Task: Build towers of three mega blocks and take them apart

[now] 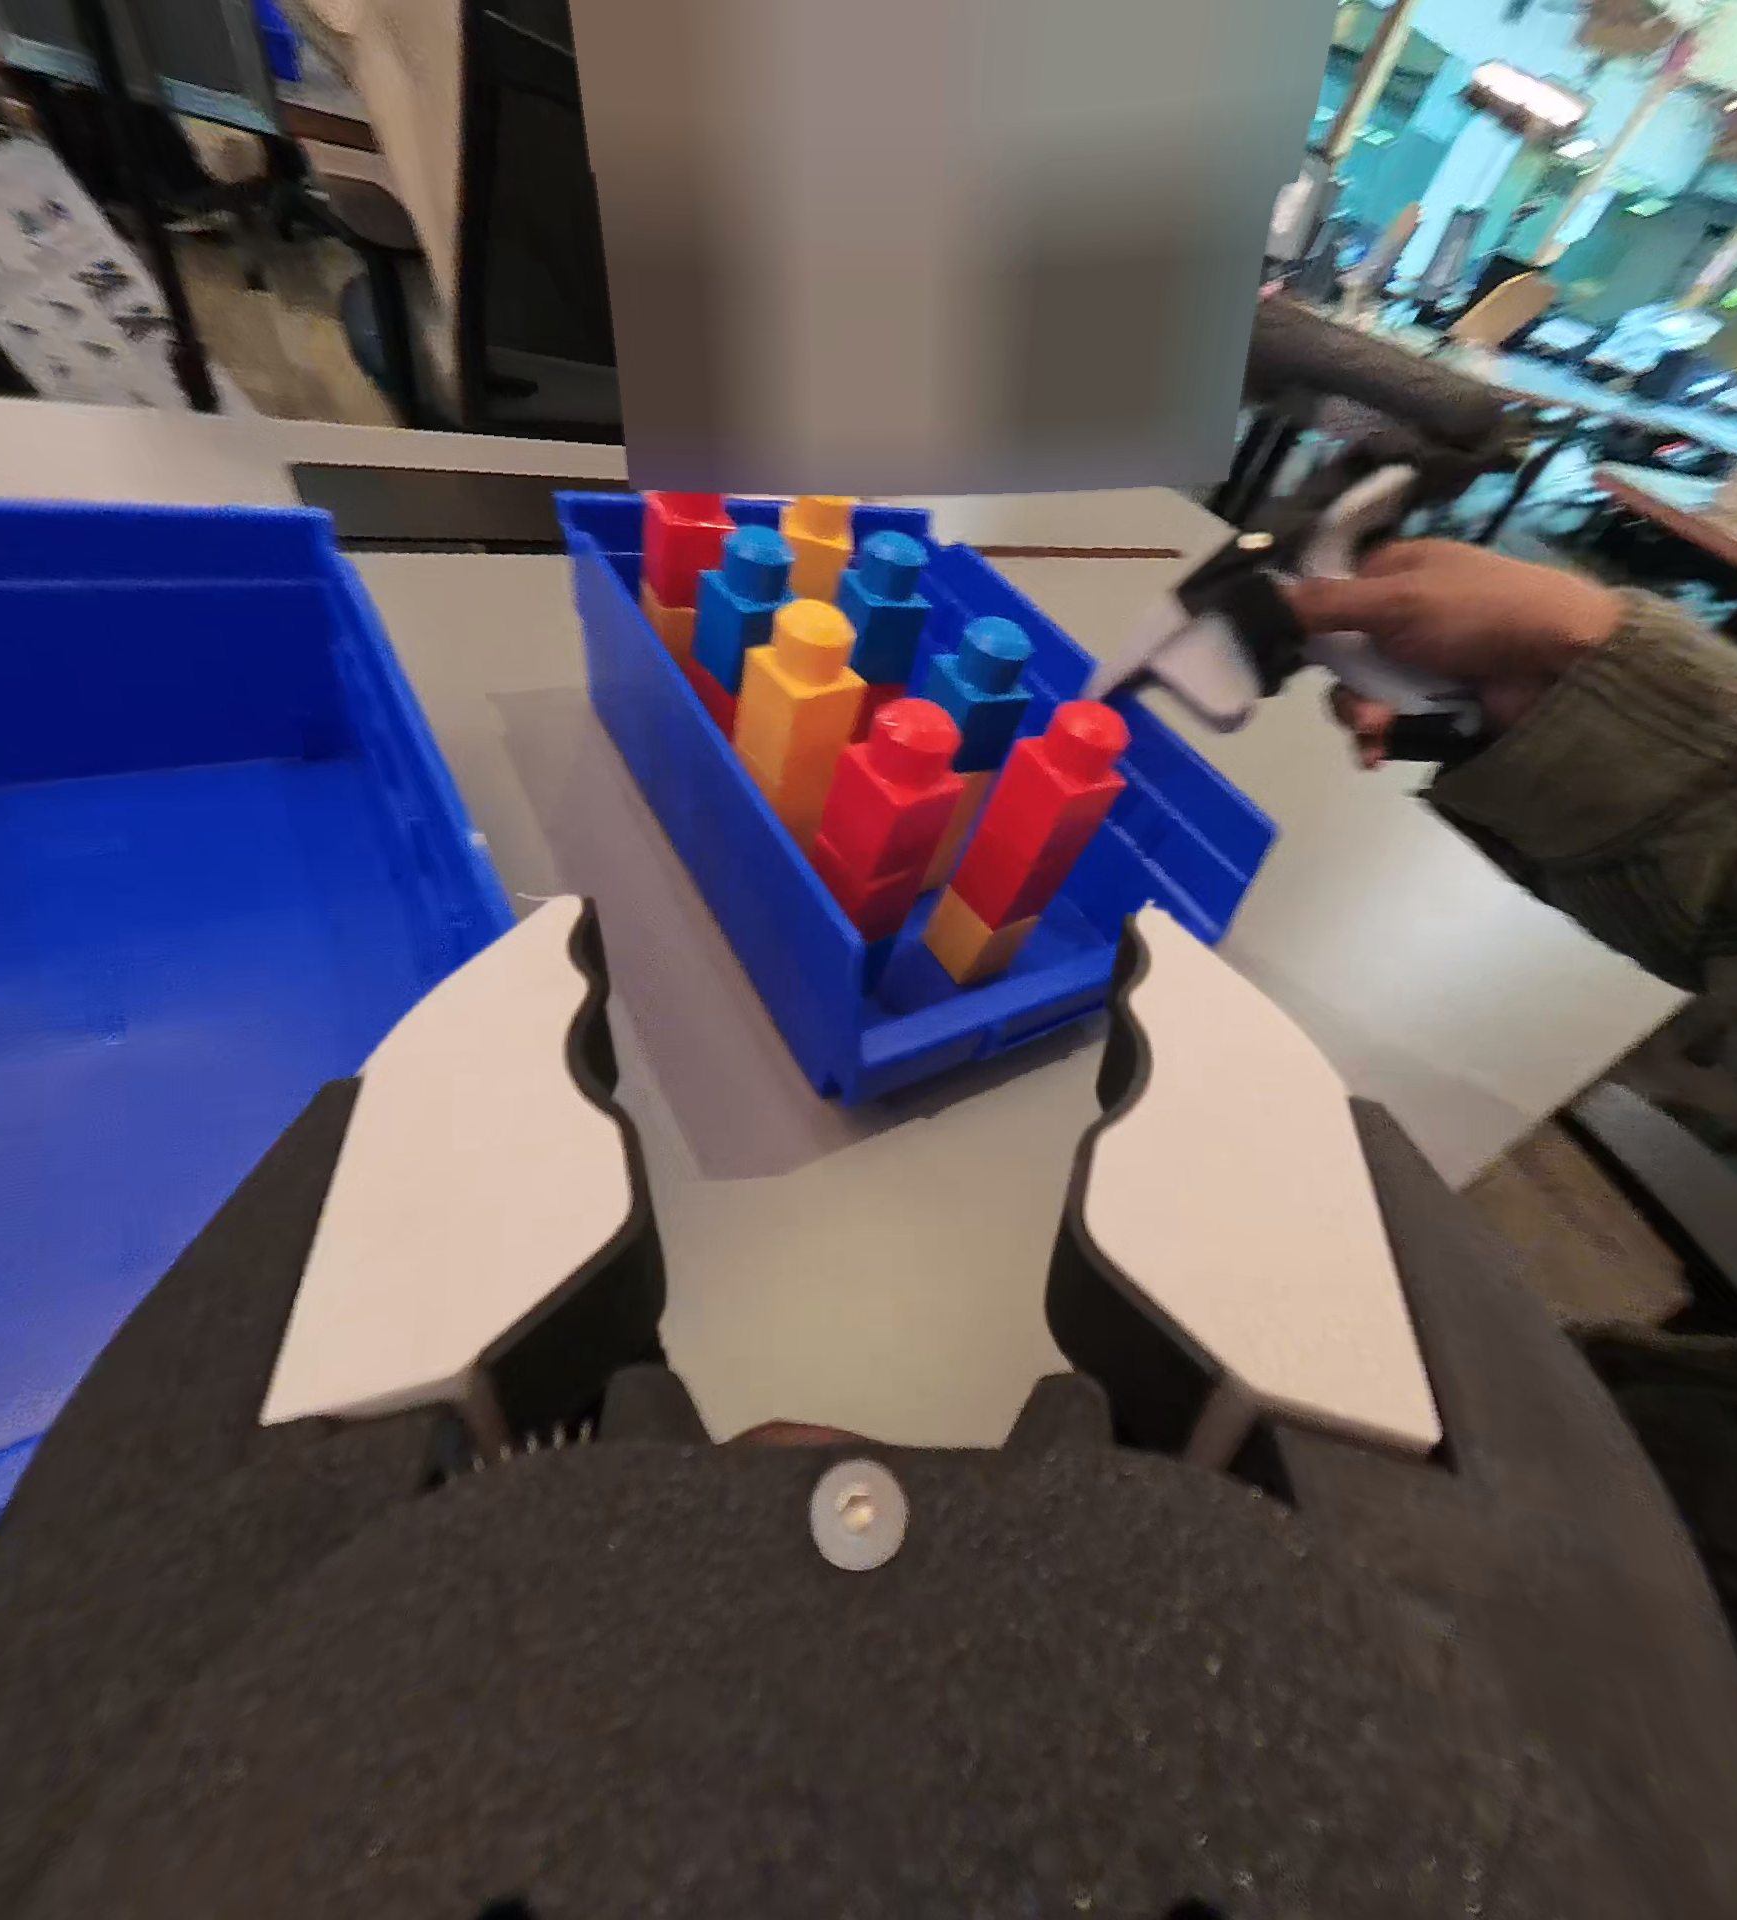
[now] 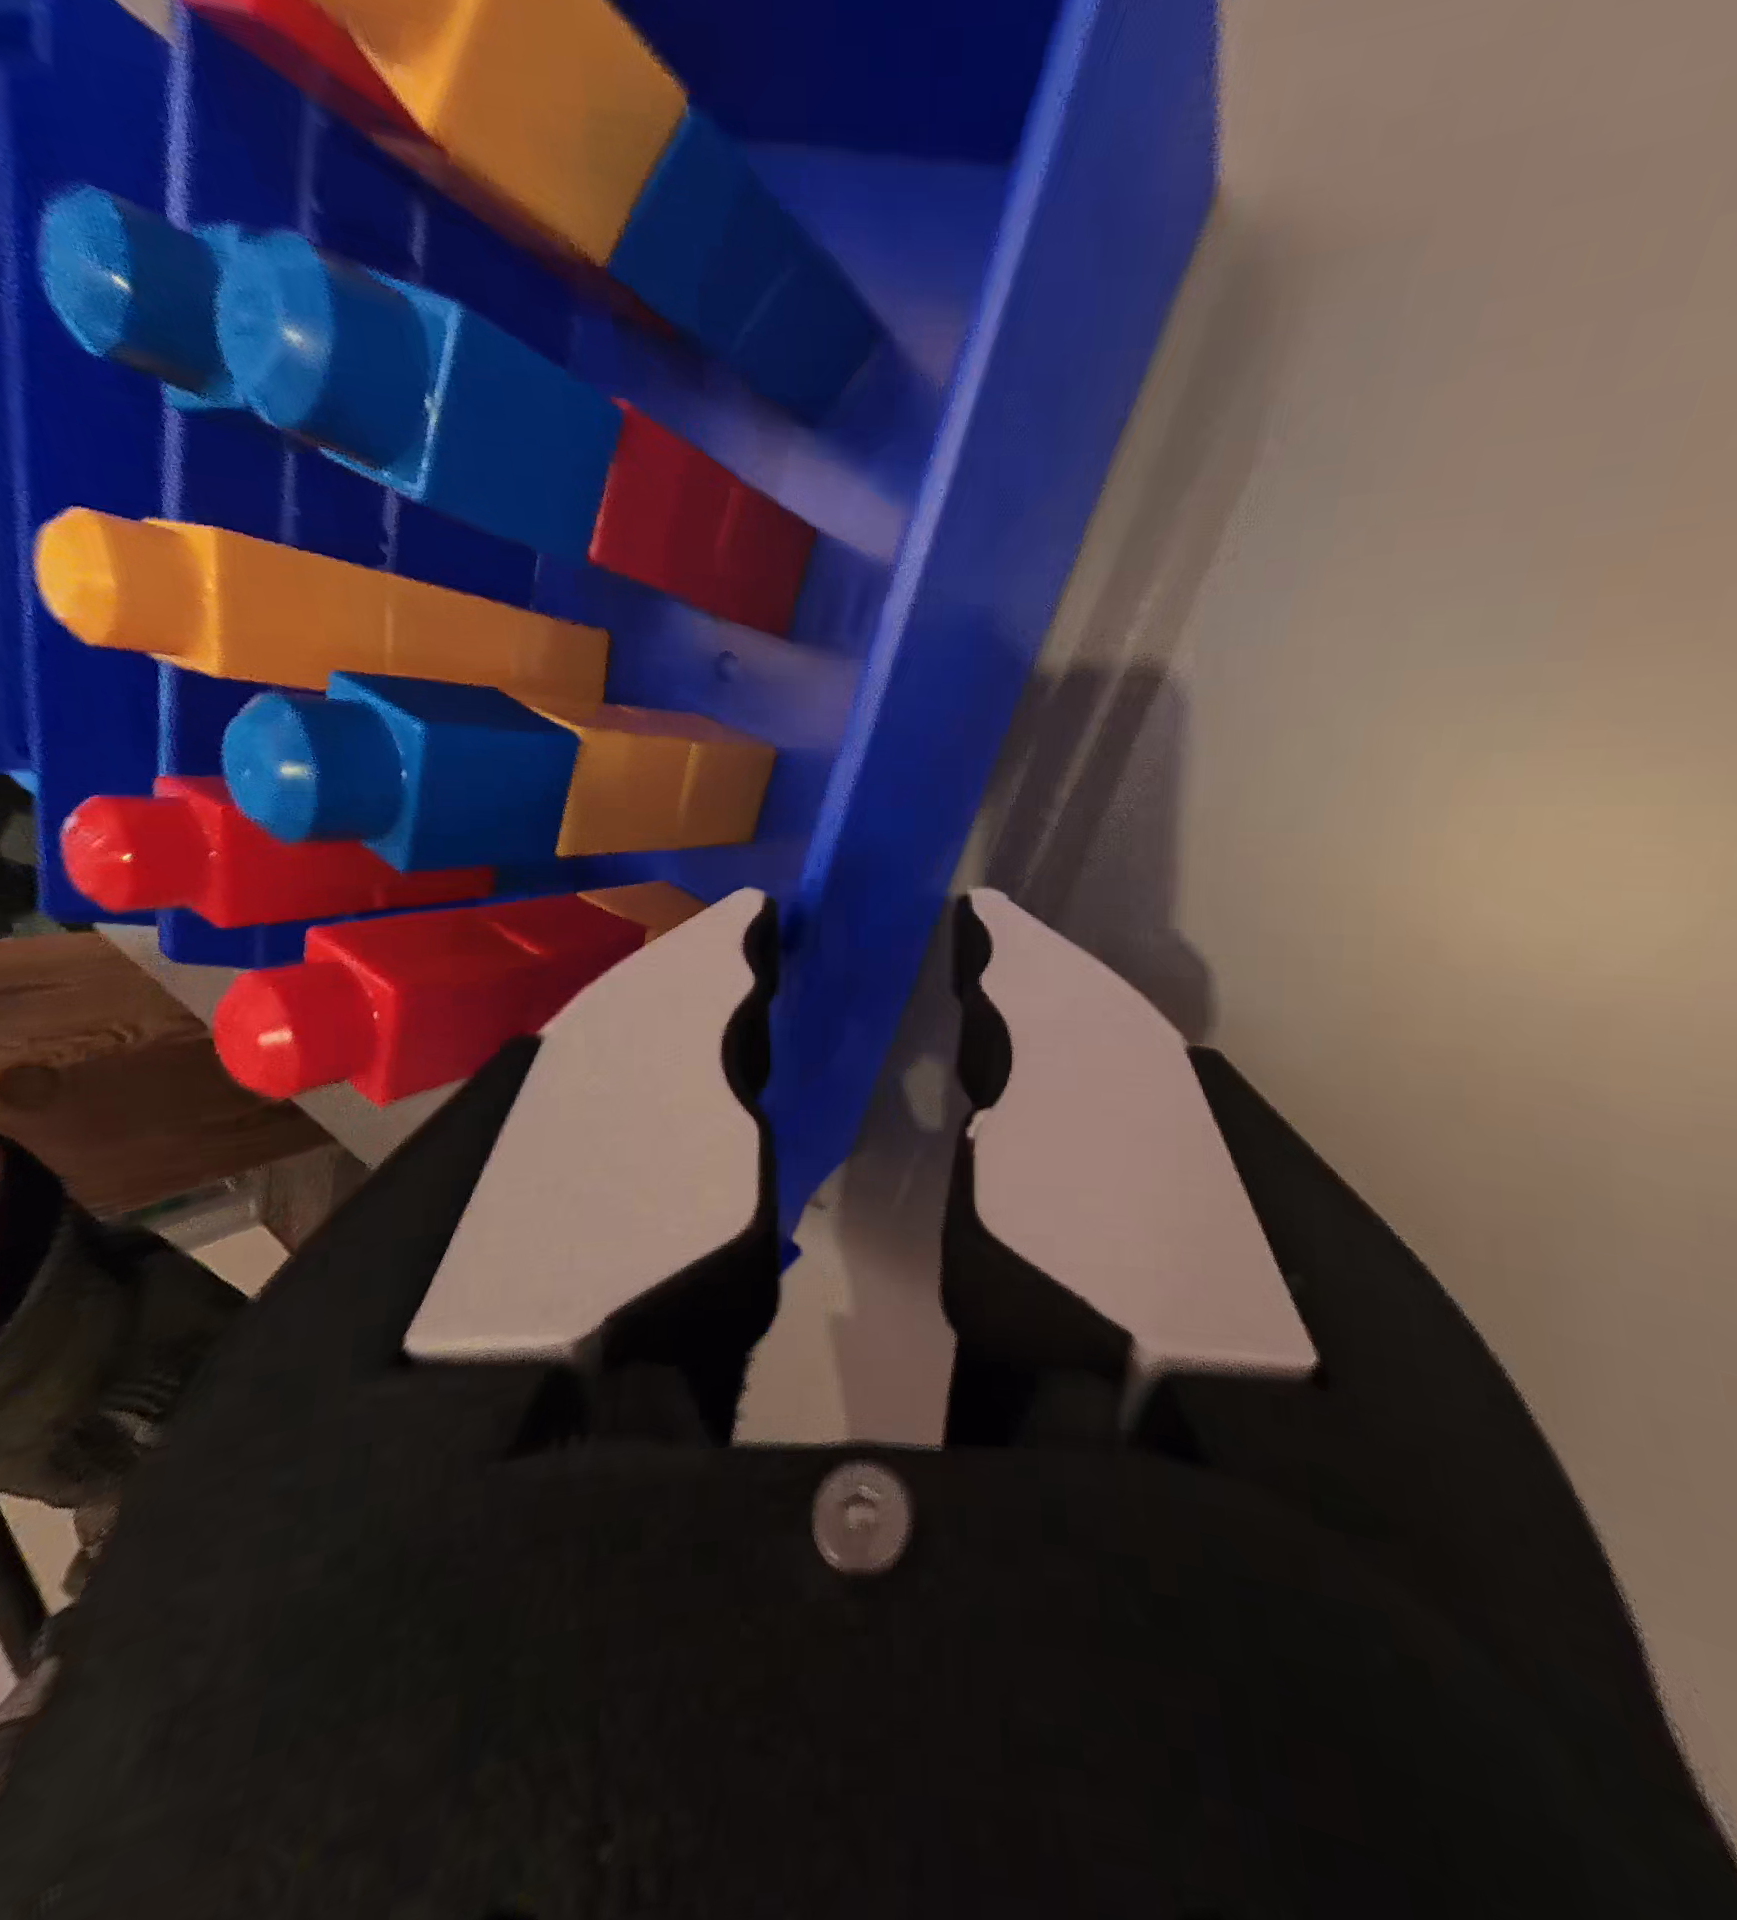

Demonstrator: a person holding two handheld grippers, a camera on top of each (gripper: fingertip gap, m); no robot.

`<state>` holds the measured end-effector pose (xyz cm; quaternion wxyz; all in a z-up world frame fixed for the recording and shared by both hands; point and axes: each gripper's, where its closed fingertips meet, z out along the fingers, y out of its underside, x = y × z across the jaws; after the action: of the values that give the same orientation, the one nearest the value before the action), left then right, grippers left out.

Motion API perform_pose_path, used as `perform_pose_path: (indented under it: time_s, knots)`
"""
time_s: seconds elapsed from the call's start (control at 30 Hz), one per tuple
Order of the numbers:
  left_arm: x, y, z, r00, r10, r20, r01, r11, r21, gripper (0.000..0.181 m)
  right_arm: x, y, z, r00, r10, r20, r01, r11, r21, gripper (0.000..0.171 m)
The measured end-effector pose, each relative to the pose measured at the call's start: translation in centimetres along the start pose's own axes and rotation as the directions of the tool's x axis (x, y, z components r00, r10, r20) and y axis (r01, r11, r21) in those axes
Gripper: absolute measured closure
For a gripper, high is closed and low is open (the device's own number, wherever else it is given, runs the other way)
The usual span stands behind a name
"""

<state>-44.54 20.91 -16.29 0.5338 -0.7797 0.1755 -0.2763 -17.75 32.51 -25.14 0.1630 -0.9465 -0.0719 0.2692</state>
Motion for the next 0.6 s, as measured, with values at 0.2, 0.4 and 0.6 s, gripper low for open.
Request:
perform_pose_path:
  time_s: [0.2, 0.4, 0.6]
  knots:
    - [-5.1, -0.8, 1.4, 0.968, 0.097, 0.232, -0.063, 0.987, -0.15, 0.091, 7.0, 2.8, -8.0, 0.995, -0.044, -0.091, 0.064, 0.97, 0.235, 0.126]
    - [-8.2, -0.4, 4.4, 0.946, 0.097, 0.31, -0.003, 0.957, -0.289, 0.098, 16.1, 9.0, -14.3, 0.983, 0.106, -0.148, -0.048, 0.935, 0.351, 0.124]
    - [-10.9, 2.4, 7.0, 0.907, 0.125, 0.403, 0.098, 0.866, -0.49, 0.098, 19.5, 11.8, -16.8, 0.978, 0.161, -0.13, -0.092, 0.902, 0.421, 0.128]
